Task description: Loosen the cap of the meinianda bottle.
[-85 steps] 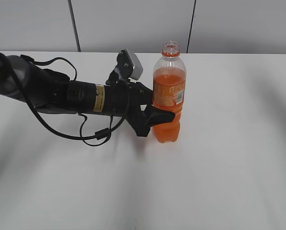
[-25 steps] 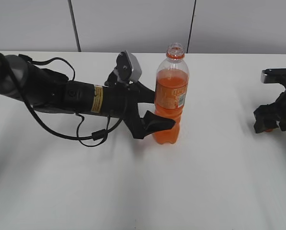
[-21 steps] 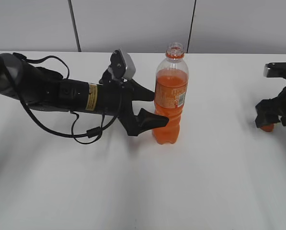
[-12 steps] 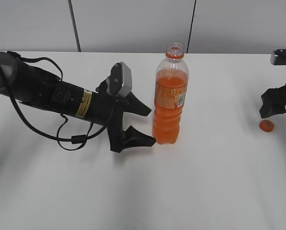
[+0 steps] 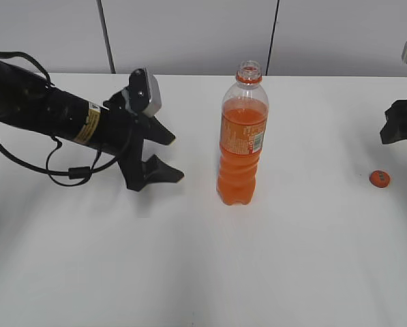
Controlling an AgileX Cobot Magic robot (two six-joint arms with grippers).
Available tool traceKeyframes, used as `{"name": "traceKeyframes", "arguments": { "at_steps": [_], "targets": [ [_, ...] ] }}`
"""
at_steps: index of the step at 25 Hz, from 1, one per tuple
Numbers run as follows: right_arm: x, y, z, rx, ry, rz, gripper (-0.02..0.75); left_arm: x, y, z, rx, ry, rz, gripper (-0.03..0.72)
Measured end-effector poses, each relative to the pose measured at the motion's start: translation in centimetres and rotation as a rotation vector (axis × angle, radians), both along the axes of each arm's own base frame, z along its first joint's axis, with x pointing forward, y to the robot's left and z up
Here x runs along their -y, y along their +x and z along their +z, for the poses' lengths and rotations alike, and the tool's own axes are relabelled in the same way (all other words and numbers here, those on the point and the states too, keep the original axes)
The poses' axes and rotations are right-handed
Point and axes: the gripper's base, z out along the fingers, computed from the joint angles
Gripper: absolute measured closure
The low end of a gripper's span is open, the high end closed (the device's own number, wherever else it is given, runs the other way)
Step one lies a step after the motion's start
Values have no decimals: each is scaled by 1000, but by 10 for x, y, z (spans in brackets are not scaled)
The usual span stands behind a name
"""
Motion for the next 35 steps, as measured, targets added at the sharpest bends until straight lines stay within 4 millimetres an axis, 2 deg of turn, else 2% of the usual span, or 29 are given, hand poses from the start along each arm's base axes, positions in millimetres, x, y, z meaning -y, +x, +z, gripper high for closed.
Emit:
{"name": "traceKeyframes", "arguments": {
  "at_steps": [4,8,11,14,18,23,28,35],
  "targets": [
    [0,-2,11,36,-2,-1,185,-19,19,21,114,111,254,164],
    [0,-4,20,67,-5,-1,185,-44,37,47,220,182,627,192],
    [0,-4,24,81,-6,-2,185,-61,41,62,237,201,862,195],
    [0,-4,24,83,-6,-2,185,-72,40,71,224,209,1007,198],
    [0,-5,24,77,-5,-1,185,-81,34,78,175,249,1094,200],
    [0,-9,33,85,-12,8,185,-94,24,79,5,464,1098,200],
    [0,-14,57,84,-33,34,185,-112,25,100,-225,519,1114,200],
    [-3,-28,78,-101,-10,74,185,-123,14,133,-400,648,1140,204]
  ]
}}
